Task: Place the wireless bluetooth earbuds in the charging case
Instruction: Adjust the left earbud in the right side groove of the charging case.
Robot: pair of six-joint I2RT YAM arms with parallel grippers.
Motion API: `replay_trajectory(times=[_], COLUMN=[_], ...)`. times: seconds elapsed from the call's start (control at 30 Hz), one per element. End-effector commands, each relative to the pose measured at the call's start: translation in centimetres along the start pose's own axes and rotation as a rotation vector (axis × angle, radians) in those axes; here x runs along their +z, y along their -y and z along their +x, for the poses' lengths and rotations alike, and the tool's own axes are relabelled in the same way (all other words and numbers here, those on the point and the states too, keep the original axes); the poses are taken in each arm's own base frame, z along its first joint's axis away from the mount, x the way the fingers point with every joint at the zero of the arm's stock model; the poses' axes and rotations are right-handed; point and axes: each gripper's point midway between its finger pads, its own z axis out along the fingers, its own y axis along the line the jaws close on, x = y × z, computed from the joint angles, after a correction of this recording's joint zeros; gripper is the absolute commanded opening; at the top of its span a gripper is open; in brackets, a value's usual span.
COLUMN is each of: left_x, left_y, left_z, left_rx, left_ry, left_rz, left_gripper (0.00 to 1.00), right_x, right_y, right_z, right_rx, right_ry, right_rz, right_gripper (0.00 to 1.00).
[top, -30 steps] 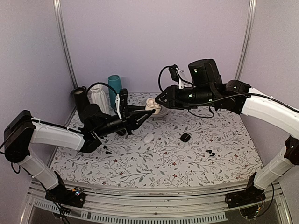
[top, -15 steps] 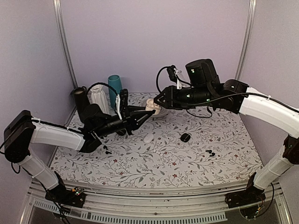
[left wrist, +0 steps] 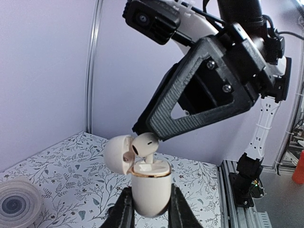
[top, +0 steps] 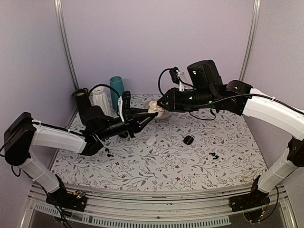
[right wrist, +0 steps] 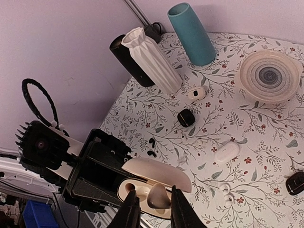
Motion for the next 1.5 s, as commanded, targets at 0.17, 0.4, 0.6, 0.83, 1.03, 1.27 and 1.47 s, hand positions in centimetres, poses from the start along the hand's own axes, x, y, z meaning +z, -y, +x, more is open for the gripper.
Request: replay_trajectory(times=[0.17, 0.4, 0.6, 0.83, 1.03, 1.27, 1.47], left_x=[0.1, 0.0, -0.3, -0.4, -0.4, -0.7, -0.9], left_y=[0.6, 0.6, 0.9, 0.9, 1.0, 1.1, 1.5], left_z=[-1.5, -1.6, -2.0, -2.5, -2.6, -2.9, -3.3], left_rx=[0.037, 0.051, 0.092, 0.134, 0.156, 0.171, 0.177], left_ry=[0.041, 0.048, 0.076, 0.096, 0.102, 0.115, 0.125], left_rz=[0.006, 0.006, 0.009, 0.007, 0.009, 0.032, 0.07], left_gripper=[0.0, 0.0, 0.0, 0.0, 0.0, 0.0, 0.0], right_x=[0.0, -0.2, 0.0, -0.4, -1.8, -3.4, -3.5], right_y=[-0.2, 0.2, 0.0, -0.4, -1.0, -1.2, -1.2], right_z=[-0.1, 0.0, 0.5, 0.3, -0.5, -1.2, -1.4], right_rx=[-0.015, -0.014, -0.015, -0.016, -0.026, -0.046, -0.055], right_ry=[0.002, 0.001, -0.014, -0.008, 0.036, 0.079, 0.09], right_rz=[0.027, 0.044, 0.038, 0.025, -0.011, -0.024, -0.024], right_gripper=[0.21, 0.2, 0.15, 0.15, 0.25, 0.29, 0.29])
